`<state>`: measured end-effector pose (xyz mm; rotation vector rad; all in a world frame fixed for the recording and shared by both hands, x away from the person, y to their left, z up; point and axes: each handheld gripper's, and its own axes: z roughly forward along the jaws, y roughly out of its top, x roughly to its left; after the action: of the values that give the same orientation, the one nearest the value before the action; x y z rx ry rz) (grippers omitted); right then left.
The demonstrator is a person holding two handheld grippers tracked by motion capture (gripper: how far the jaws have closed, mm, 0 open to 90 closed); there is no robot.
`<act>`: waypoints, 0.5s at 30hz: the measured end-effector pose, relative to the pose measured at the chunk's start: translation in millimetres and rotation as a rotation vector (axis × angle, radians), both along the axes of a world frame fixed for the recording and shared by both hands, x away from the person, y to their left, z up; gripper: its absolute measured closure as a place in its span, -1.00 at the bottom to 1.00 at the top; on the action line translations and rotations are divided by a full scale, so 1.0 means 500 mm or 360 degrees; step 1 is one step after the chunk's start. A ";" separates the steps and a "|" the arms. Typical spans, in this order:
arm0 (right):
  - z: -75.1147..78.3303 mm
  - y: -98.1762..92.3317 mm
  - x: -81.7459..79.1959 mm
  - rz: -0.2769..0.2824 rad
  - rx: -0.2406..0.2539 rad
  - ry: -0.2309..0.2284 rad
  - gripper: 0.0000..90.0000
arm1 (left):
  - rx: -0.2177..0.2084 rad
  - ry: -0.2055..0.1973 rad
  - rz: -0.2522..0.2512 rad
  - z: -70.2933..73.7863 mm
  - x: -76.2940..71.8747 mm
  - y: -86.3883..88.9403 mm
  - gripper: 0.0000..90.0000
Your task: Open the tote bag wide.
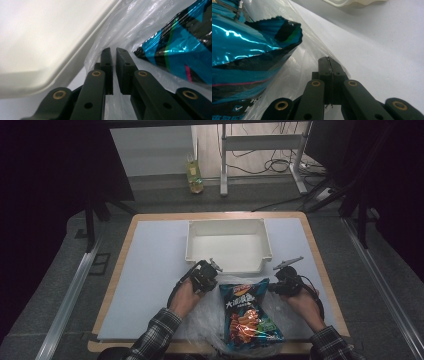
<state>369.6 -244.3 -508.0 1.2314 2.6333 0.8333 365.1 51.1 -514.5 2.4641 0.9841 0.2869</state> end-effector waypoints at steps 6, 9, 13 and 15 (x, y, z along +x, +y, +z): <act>0.001 -0.011 -0.003 -0.0015 -0.0013 0.0000 0.99 | -0.0028 0.0080 -0.0018 0.000 -0.019 0.040 0.98; 0.003 -0.023 -0.007 -0.0031 -0.0023 -0.0006 0.99 | -0.0085 0.0098 -0.0026 -0.003 -0.037 0.062 0.98; 0.002 -0.036 -0.015 -0.0036 -0.0020 -0.0021 1.00 | -0.0145 0.0117 -0.0046 -0.007 -0.058 0.086 0.97; 0.003 -0.038 -0.018 -0.0036 -0.0032 -0.0027 1.00 | -0.0166 0.0123 -0.0058 -0.008 -0.069 0.096 0.96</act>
<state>360.3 -263.1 -506.5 1.2412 2.6034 0.8076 330.5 99.2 -518.7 2.4110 0.9592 0.1260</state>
